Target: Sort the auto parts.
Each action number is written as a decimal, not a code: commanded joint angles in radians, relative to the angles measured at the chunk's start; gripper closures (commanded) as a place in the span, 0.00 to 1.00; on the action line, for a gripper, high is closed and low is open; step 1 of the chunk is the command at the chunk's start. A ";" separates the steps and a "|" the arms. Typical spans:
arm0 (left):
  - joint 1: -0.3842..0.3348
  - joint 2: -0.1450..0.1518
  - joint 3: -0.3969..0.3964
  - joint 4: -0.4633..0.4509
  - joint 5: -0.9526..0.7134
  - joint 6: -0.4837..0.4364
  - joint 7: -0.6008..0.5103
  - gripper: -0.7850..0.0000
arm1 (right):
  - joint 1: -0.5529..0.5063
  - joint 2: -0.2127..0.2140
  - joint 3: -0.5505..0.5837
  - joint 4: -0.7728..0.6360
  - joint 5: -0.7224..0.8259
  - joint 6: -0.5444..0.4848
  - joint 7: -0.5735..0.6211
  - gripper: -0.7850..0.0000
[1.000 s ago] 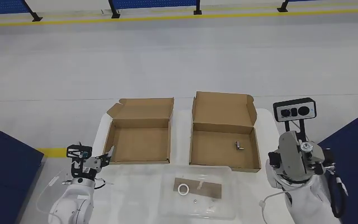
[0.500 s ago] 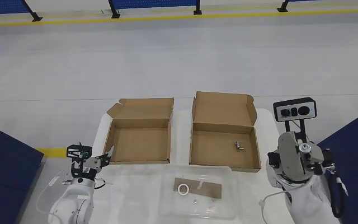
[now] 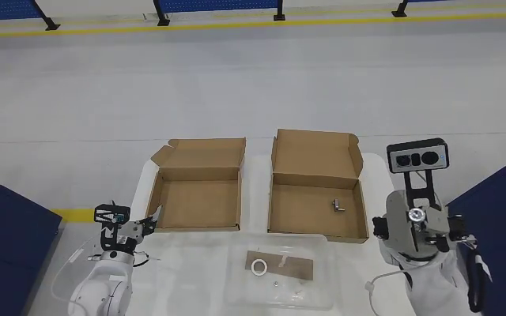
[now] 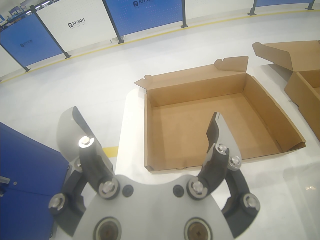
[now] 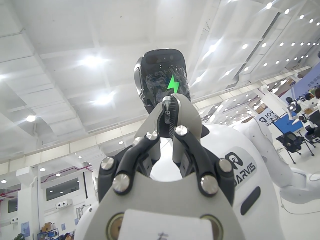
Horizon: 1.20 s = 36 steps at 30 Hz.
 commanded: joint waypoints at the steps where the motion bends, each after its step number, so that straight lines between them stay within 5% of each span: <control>1: 0.000 0.000 0.000 0.000 0.000 0.000 0.000 0.00 | 0.000 0.000 0.000 0.000 0.001 0.000 0.001 1.00; 22: 0.000 0.000 0.000 0.000 0.000 0.000 0.000 0.00 | 0.000 0.000 0.001 0.000 -0.003 0.002 -0.004 1.00; 36: 0.000 0.000 0.000 0.000 0.000 0.000 0.000 0.00 | -0.097 0.045 0.350 0.097 -0.569 0.136 0.156 1.00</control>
